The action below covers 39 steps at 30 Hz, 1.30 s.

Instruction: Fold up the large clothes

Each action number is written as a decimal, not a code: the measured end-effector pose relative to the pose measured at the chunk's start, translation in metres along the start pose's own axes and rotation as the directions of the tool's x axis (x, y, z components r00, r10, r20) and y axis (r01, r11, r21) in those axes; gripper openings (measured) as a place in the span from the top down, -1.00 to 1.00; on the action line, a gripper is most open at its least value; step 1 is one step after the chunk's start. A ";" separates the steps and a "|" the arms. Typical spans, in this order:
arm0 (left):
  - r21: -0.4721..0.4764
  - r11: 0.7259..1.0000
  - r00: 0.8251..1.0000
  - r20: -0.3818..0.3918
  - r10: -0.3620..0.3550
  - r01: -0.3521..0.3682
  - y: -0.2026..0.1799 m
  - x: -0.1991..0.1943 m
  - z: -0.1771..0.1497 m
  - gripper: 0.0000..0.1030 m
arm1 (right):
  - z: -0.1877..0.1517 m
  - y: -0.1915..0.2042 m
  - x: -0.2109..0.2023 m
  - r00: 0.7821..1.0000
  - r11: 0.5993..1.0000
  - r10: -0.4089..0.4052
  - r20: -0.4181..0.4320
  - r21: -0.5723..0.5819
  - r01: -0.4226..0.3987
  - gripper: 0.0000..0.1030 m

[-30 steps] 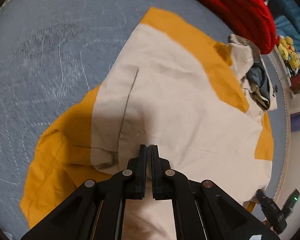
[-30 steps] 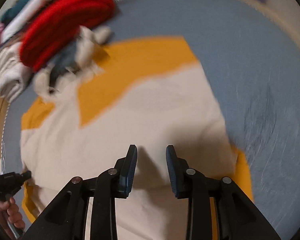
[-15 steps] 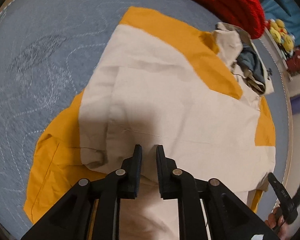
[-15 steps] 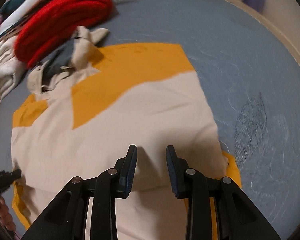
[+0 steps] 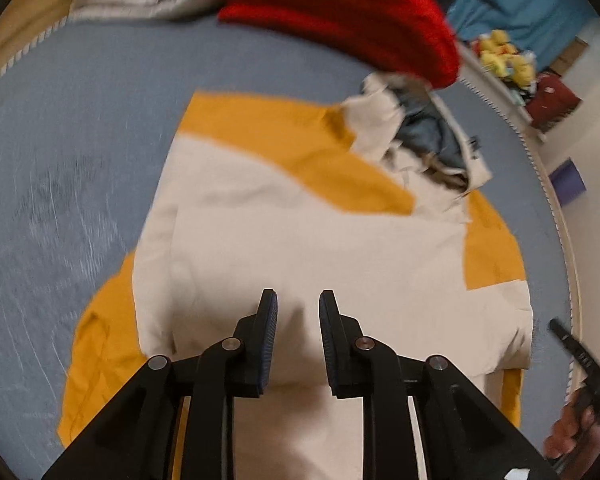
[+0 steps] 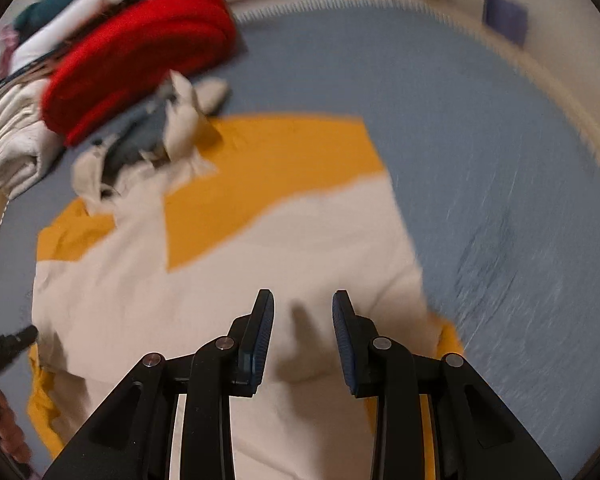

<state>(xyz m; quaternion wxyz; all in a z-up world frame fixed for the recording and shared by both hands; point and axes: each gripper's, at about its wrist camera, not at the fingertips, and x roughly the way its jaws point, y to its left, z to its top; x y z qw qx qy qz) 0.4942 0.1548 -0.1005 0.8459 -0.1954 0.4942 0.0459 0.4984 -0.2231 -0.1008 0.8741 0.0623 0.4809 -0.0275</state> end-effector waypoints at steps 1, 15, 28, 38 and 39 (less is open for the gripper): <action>0.026 1.000 1.000 0.026 0.002 -0.003 -0.006 -0.004 -0.001 0.63 | 0.004 0.006 -0.009 0.999 0.999 -0.013 0.043 -0.030 0.015 0.38; 0.208 0.978 0.982 0.182 -0.046 0.007 -0.061 -0.025 -0.004 0.63 | 0.009 0.036 -0.068 0.977 0.979 -0.001 0.214 -0.198 0.045 0.38; 0.267 0.962 0.977 0.186 -0.103 0.050 -0.085 -0.036 0.026 0.70 | 0.018 0.018 -0.067 0.990 0.982 0.006 0.144 -0.189 0.021 0.38; 0.234 0.968 0.991 0.074 -0.111 0.091 -0.104 0.040 0.171 0.80 | 0.022 0.008 -0.061 0.994 0.984 0.022 0.108 -0.180 -0.003 0.38; 0.236 0.967 0.992 0.063 -0.111 0.093 -0.107 0.050 0.187 0.80 | 0.023 0.007 -0.059 0.995 0.985 0.026 0.098 -0.173 -0.008 0.38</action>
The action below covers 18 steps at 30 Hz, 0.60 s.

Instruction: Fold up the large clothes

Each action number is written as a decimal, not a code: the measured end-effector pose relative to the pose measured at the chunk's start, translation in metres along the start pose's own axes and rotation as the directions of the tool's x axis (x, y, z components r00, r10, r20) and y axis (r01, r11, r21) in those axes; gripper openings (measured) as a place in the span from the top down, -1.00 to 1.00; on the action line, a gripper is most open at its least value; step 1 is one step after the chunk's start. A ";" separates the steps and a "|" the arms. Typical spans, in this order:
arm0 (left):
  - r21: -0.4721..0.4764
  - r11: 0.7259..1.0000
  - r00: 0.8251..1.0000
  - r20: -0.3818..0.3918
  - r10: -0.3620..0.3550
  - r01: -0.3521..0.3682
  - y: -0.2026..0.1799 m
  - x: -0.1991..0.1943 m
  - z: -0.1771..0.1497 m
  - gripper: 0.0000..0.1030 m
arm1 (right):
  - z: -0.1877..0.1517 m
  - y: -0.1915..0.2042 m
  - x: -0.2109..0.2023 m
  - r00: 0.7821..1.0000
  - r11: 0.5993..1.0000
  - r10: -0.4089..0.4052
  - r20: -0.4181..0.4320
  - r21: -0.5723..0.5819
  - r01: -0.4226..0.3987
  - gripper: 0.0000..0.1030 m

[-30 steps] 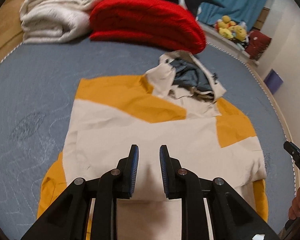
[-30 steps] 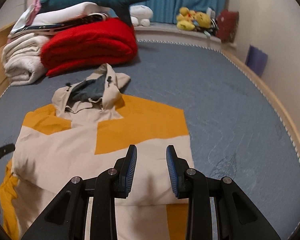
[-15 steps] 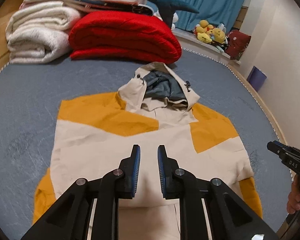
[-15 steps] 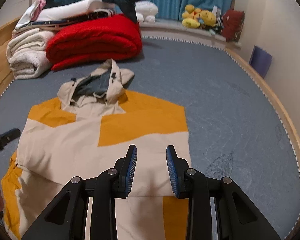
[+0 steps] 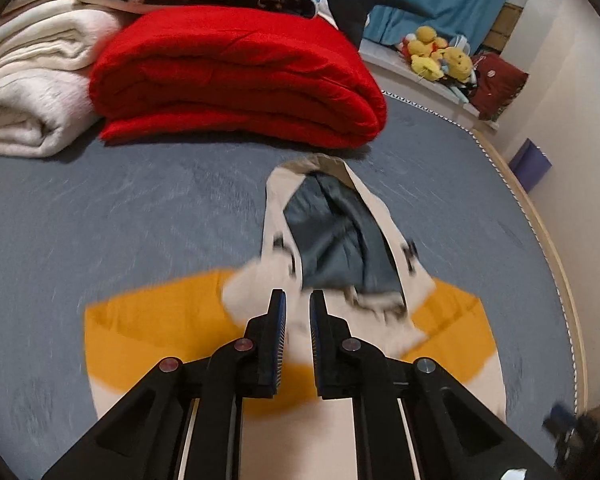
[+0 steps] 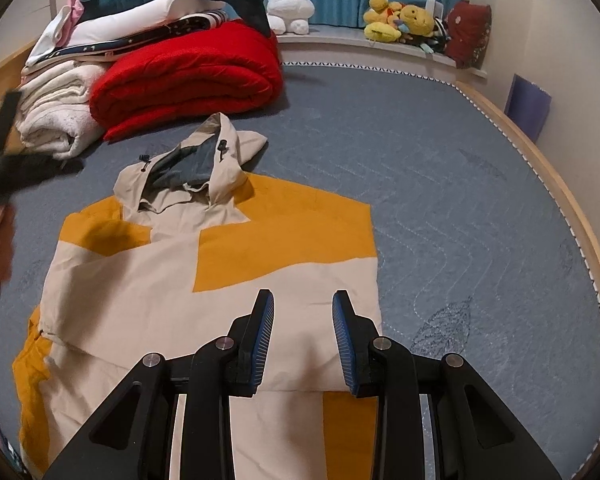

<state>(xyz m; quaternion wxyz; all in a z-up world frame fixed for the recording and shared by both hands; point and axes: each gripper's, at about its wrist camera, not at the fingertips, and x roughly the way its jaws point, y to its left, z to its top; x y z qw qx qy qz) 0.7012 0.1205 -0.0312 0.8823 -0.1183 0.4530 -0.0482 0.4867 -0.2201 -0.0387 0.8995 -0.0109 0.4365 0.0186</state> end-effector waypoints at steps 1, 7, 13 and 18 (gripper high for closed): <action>0.004 1.000 1.000 -0.002 0.011 -0.011 0.001 0.010 0.013 0.80 | 0.000 -0.002 0.003 1.000 1.000 0.009 -0.012 0.009 -0.009 0.38; 0.014 1.000 0.998 -0.060 0.019 -0.018 0.005 0.068 0.065 0.80 | -0.004 -0.008 0.022 0.998 0.999 0.015 -0.064 0.034 -0.013 0.38; -0.020 0.999 0.987 -0.155 0.039 -0.042 0.018 0.132 0.095 0.80 | -0.005 -0.008 0.037 0.995 0.999 0.015 -0.095 0.040 -0.011 0.38; -0.106 0.993 0.966 -0.259 0.019 -0.048 0.040 0.184 0.102 0.74 | -0.009 -0.005 0.051 0.992 1.000 0.002 -0.129 0.024 0.001 0.38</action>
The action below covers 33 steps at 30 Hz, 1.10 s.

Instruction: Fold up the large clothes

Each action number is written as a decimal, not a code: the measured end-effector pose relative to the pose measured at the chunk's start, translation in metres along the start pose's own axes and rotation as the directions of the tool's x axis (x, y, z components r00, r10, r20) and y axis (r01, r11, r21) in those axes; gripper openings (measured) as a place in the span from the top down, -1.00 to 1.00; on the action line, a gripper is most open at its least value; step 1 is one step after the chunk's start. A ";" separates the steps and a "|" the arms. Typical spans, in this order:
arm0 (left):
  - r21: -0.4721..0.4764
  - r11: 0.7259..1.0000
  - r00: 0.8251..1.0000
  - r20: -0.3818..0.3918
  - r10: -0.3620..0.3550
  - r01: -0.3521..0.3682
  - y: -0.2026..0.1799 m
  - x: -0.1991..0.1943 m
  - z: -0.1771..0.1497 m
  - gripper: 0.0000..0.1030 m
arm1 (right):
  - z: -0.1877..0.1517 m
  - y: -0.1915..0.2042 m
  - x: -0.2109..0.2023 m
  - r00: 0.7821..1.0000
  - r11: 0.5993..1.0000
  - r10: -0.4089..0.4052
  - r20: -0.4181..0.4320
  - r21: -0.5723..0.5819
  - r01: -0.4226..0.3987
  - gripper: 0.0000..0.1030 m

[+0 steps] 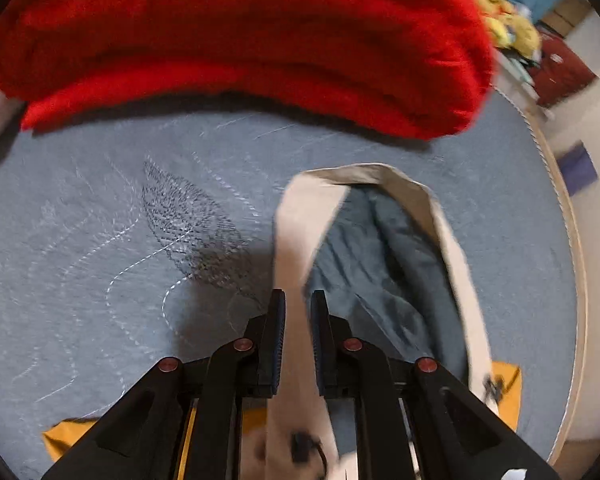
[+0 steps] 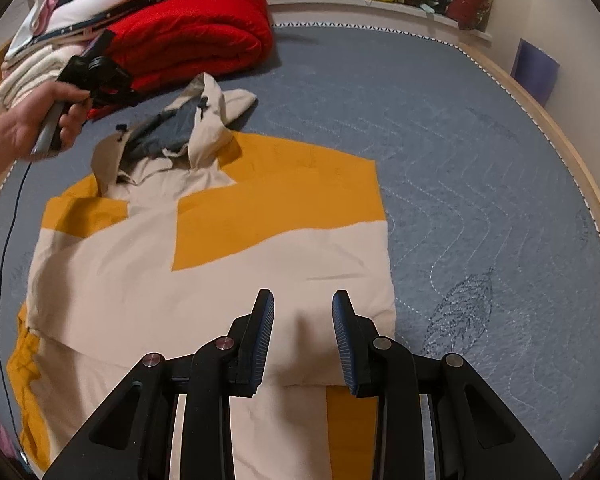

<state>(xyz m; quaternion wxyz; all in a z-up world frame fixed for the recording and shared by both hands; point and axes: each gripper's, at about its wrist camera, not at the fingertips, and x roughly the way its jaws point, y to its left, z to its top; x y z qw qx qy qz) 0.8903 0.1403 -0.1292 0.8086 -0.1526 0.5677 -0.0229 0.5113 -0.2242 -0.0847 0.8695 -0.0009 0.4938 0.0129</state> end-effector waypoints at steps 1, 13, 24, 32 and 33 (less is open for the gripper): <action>-0.028 1.000 1.000 -0.005 -0.004 0.003 0.004 0.006 0.003 0.67 | 0.000 0.000 0.002 1.000 1.000 -0.001 -0.006 -0.001 0.001 0.38; -0.097 0.995 0.997 -0.061 -0.045 0.039 0.011 0.047 0.006 0.80 | 0.000 -0.001 0.015 0.999 1.000 0.000 -0.035 -0.010 0.000 0.38; 0.291 0.955 0.976 0.183 -0.116 0.059 -0.052 -0.116 -0.098 0.97 | 0.009 -0.005 -0.011 0.999 0.999 0.038 0.019 0.029 -0.039 0.38; 0.516 0.856 0.921 0.351 -0.166 -0.042 -0.065 -0.228 -0.312 0.96 | 0.012 -0.014 -0.050 0.990 0.990 0.095 0.103 0.092 -0.105 0.38; 0.527 0.847 0.934 0.330 -0.136 -0.063 -0.061 -0.225 -0.347 0.95 | 0.011 -0.014 -0.055 0.988 0.989 0.100 0.117 0.095 -0.111 0.38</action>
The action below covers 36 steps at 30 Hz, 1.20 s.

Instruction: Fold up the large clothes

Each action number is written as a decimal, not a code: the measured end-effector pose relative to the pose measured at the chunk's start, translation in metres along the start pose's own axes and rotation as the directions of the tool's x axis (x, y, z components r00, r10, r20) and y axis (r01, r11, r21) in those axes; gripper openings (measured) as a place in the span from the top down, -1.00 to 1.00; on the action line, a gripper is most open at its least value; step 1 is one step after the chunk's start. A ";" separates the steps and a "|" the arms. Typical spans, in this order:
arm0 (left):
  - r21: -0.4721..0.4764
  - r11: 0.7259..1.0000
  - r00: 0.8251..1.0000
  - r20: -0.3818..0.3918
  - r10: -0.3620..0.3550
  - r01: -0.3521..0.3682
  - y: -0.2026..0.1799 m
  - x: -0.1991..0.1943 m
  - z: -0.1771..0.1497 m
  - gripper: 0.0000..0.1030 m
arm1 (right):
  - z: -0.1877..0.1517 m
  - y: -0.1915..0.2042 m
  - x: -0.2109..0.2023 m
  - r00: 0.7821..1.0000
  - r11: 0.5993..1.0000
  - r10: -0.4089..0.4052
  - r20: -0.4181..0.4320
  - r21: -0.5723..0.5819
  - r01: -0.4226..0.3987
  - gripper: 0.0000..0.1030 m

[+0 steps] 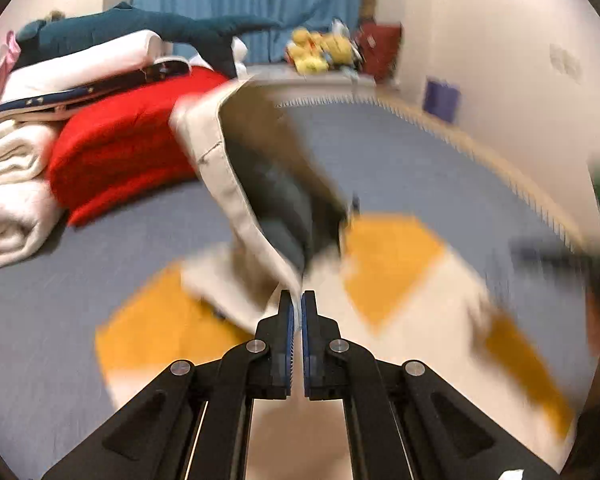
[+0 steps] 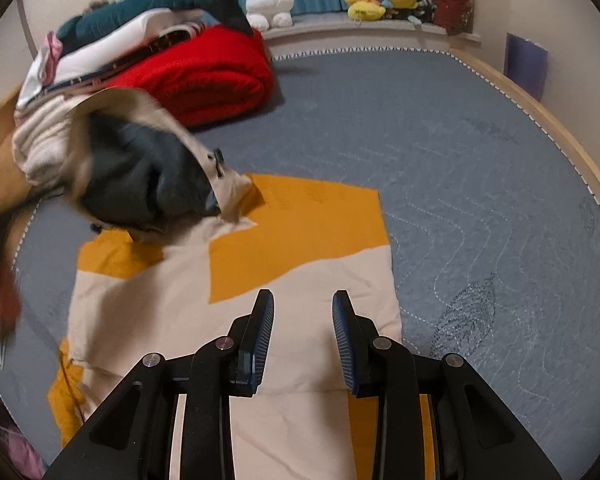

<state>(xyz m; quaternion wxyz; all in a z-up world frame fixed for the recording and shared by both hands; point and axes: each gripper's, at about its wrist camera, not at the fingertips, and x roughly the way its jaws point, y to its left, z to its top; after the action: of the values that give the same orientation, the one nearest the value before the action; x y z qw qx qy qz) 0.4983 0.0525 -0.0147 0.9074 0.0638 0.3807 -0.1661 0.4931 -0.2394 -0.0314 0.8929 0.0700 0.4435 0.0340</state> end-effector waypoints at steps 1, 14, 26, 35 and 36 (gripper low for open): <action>0.005 1.000 0.998 -0.056 0.010 -0.010 -0.011 -0.002 -0.028 0.87 | -0.001 0.001 -0.004 1.000 1.000 0.006 0.010 0.004 -0.006 0.38; -0.484 0.875 0.991 -0.121 -0.059 -0.006 0.035 0.011 -0.077 0.58 | -0.022 0.026 0.017 0.974 0.969 0.220 -0.059 0.132 -0.211 0.38; -0.792 0.609 0.938 -0.182 -0.296 0.039 0.071 0.073 -0.132 0.46 | -0.045 0.058 0.088 0.920 0.938 0.320 -0.227 0.216 -0.273 0.18; -0.794 0.606 0.941 -0.168 -0.293 0.047 0.078 0.074 -0.133 0.97 | -0.048 0.057 0.109 0.930 0.944 0.290 -0.226 0.230 -0.238 0.80; -0.788 0.614 0.948 -0.157 -0.276 0.048 0.079 0.070 -0.130 0.98 | -0.046 0.056 0.108 0.930 0.941 0.297 -0.217 0.234 -0.246 0.90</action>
<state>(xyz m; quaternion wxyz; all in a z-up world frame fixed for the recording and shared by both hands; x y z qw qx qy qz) 0.4845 0.1403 -0.1570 0.7681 -0.3459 0.5356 -0.0583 0.5215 -0.1663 -0.1349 0.8049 0.2167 0.5390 0.1210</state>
